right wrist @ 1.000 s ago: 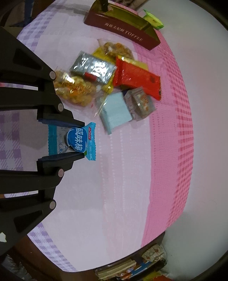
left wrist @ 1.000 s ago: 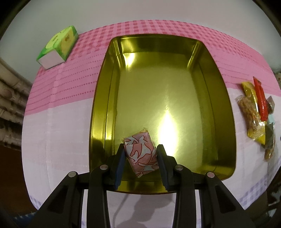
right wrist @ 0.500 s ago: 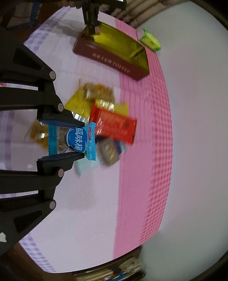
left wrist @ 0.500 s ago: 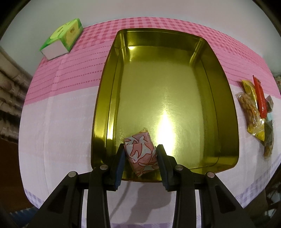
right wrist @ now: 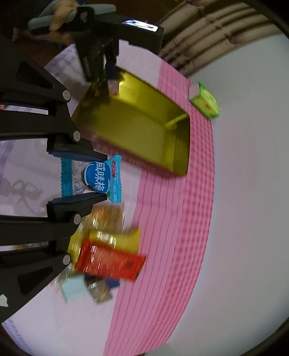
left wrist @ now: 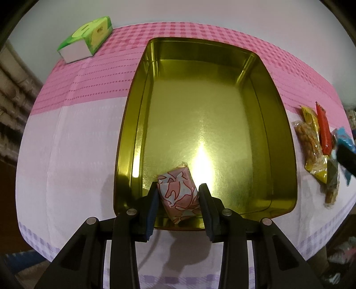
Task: Organize snacks
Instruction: 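Carry the pink cube and blue candy over the gold tin interior, then open left gripper to drop pink cube while right gripper drops blue candy in tin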
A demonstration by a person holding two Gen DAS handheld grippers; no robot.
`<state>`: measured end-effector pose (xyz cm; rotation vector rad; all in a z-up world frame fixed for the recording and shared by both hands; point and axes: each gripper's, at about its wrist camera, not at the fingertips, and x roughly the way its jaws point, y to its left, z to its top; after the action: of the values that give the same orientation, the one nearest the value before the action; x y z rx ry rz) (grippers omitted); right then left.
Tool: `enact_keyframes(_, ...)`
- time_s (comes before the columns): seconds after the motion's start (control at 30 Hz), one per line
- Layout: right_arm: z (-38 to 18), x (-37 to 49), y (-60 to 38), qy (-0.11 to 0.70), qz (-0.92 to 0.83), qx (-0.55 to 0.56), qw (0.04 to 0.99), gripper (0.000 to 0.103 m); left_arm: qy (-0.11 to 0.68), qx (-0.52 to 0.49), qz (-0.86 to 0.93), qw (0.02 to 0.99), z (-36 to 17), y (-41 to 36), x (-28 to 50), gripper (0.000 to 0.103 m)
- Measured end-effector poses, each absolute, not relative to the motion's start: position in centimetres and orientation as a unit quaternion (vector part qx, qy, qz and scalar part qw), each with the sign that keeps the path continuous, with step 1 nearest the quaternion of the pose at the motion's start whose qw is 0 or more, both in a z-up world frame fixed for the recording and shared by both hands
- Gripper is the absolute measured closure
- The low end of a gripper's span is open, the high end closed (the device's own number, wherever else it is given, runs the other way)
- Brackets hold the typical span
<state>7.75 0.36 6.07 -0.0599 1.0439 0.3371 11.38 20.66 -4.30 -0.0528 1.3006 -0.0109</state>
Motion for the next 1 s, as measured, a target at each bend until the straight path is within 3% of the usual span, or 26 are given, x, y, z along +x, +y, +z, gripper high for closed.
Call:
enact_keyframes(0.6, 4.0, 7.7, 6.1, 0.513, 0.179, -0.048, 0.838, 0.078, 0.58, -0.056, 0.029, 0.812, -3.8, 22.5, 10.6, 0.066)
enact_keyframes(1.0, 3.5, 7.8, 7.6, 0.515, 0.18, -0.059, 0.836, 0.078, 0.545, -0.079, 0.038, 0.834, -0.3, 23.8, 8.3, 0.062)
